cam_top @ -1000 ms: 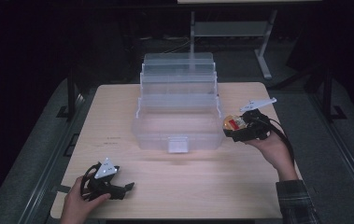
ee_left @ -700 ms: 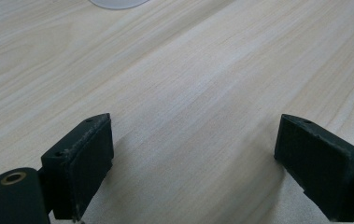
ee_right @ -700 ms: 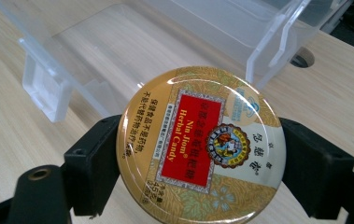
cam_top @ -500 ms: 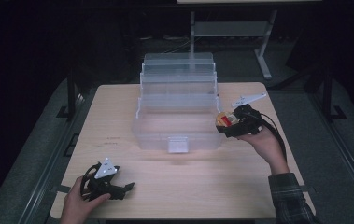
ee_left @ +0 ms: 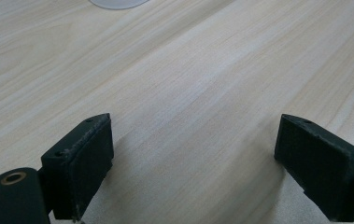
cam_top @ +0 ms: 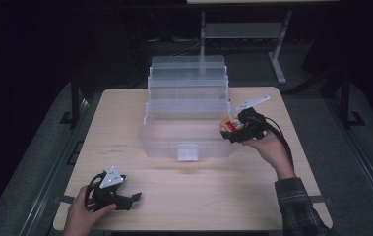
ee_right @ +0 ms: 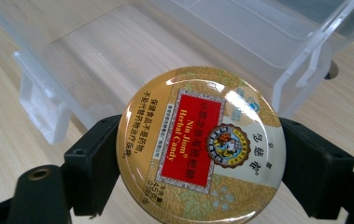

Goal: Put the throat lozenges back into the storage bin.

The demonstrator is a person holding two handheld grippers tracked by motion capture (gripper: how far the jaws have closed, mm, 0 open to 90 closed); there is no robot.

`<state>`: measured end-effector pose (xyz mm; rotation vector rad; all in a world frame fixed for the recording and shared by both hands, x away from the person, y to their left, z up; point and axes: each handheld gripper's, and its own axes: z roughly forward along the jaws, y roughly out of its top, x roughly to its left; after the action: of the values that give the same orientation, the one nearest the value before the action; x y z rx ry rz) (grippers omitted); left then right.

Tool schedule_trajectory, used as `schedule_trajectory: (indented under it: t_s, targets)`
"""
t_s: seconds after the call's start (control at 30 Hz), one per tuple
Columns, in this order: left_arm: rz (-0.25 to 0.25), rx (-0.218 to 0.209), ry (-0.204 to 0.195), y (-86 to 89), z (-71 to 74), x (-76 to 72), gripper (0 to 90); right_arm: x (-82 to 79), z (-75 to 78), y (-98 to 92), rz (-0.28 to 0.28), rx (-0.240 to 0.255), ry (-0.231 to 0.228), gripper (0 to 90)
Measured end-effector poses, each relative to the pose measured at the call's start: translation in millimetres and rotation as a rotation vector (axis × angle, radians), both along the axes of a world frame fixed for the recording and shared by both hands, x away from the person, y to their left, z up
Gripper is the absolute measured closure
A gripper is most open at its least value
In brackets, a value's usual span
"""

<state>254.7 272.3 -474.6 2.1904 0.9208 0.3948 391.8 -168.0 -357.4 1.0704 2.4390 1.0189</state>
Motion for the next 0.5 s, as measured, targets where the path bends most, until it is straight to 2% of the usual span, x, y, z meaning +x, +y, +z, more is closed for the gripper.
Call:
schedule_trajectory:
  t_s: [0.5]
  targets:
    - [-0.002, 0.000, 0.000, 0.1, 0.0, -0.2, 10.9, 12.0, -13.0, 14.4, 0.012, -0.017, 0.026, 19.4]
